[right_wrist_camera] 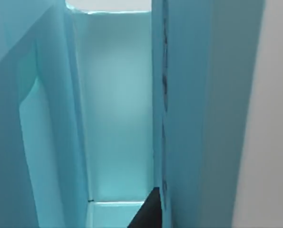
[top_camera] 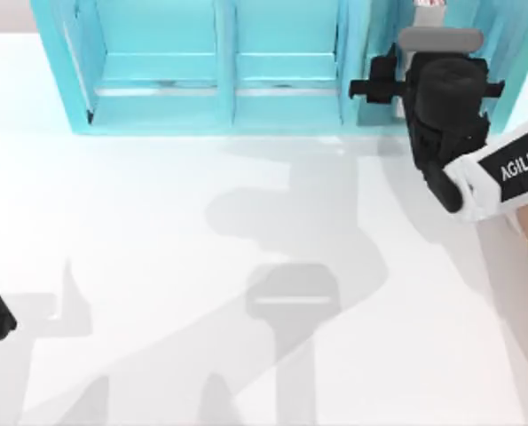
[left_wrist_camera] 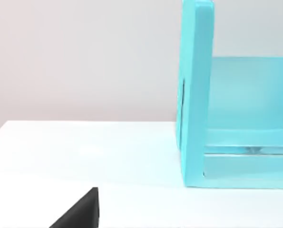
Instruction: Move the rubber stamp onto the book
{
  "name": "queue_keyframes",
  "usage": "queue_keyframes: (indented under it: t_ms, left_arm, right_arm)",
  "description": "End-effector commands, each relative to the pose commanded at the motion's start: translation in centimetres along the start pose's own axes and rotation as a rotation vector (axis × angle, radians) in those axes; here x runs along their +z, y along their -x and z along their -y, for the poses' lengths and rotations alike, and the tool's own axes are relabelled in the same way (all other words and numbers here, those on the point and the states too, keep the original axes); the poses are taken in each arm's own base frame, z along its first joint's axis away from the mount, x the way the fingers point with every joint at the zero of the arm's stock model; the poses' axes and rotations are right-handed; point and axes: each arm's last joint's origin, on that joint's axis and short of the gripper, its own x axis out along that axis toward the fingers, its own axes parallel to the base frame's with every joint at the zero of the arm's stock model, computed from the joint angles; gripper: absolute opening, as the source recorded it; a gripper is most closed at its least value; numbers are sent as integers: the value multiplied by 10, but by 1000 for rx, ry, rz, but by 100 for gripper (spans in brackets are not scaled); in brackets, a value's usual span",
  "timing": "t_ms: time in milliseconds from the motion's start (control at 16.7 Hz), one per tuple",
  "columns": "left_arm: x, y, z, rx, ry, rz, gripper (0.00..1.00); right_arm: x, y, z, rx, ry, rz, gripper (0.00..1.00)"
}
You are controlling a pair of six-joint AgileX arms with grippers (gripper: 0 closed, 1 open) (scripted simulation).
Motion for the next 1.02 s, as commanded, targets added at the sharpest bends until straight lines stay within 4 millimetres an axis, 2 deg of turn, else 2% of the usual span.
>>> queue_keyframes:
  t_ms: [360, 1020]
  left_arm:
    - [0, 0, 0, 0, 0, 0, 100]
    - [0, 0, 0, 0, 0, 0, 100]
  right_arm:
    - [0, 0, 0, 0, 0, 0, 2]
    - [4, 2, -2, 1, 0, -1, 0]
